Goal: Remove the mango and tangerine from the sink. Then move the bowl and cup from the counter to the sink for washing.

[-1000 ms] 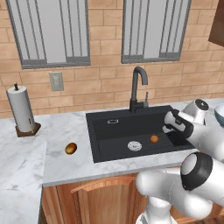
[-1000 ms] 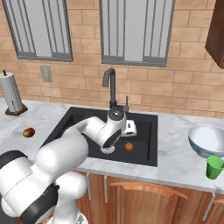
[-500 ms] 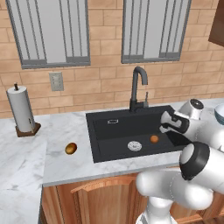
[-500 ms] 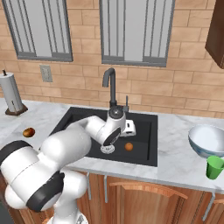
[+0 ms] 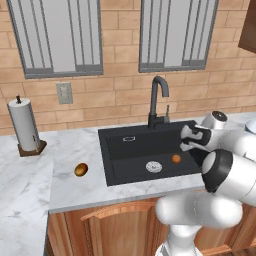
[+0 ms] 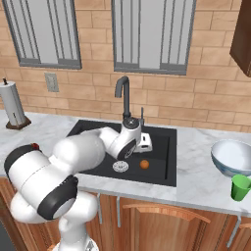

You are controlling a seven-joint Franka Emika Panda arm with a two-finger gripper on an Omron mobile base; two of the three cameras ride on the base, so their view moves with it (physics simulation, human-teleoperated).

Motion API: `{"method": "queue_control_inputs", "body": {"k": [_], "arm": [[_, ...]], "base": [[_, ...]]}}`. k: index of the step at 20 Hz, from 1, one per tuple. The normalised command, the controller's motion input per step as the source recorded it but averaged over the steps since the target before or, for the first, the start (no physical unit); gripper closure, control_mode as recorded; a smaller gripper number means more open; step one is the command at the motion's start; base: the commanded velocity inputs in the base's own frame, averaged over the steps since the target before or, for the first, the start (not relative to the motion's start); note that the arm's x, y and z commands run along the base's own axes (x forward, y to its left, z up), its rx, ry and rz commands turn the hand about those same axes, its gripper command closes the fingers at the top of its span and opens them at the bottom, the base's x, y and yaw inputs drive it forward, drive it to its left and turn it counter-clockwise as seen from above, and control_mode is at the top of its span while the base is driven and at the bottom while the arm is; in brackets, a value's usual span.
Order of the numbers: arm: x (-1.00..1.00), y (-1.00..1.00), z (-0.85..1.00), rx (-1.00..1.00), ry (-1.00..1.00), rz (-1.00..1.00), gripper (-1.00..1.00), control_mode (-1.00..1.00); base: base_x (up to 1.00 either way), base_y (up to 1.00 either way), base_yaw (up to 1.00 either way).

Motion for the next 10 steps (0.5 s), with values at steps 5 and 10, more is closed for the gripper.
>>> {"method": "queue_control_inputs", "body": {"k": [5,10], "arm": [[0.11,0.0,-0.09,0.0,0.03,0.0,-1.0,-1.0],[0.11,0.0,-0.12,-0.03,0.01,0.0,-1.0,-1.0]], "base": [[0.0,0.0,0.0],[0.0,0.0,0.0]]}}
